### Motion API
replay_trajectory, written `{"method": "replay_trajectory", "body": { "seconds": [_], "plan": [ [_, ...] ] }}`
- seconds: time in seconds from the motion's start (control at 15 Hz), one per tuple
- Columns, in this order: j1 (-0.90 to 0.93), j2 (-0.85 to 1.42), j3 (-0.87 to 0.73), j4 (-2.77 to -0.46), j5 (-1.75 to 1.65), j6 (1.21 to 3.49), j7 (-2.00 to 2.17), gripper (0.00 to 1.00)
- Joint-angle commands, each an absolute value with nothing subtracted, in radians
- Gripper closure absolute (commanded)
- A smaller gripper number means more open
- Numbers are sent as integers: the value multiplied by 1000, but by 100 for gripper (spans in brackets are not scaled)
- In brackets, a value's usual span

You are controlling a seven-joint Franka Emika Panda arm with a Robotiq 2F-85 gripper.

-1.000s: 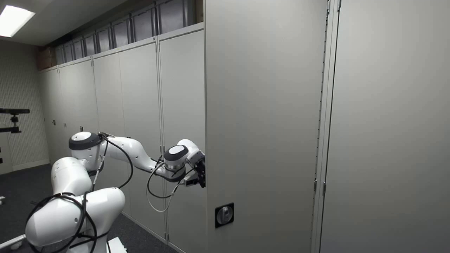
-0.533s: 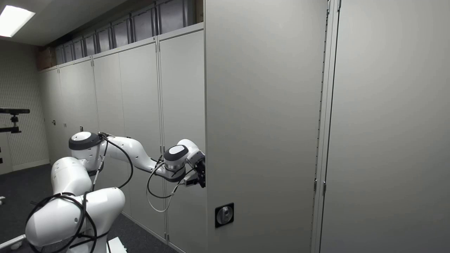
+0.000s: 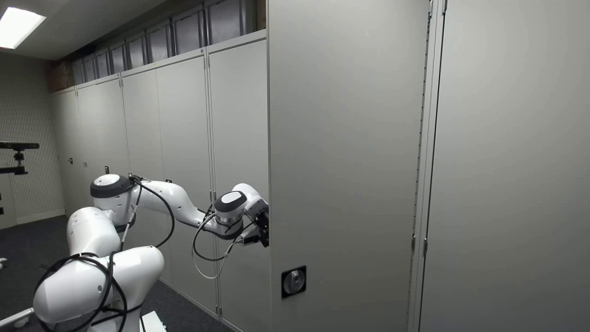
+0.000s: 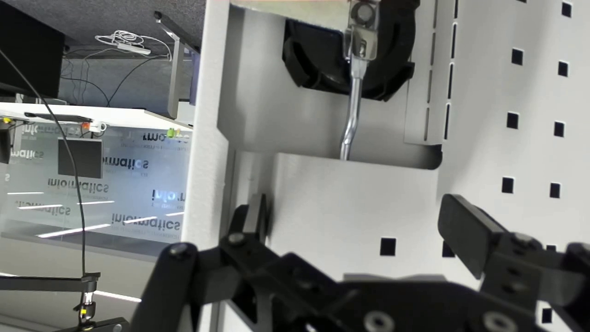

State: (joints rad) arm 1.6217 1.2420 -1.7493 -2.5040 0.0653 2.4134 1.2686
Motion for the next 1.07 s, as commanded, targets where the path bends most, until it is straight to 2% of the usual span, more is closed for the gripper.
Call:
{"method": "replay_trajectory", "body": {
  "seconds": [0.0,1.0],
  "plan": [
    [1601,1258,-1751,-2507,85,2429,1242,0],
    [1535,1253,-1751,-2536,85,2500,1230,0]
  ]
}}
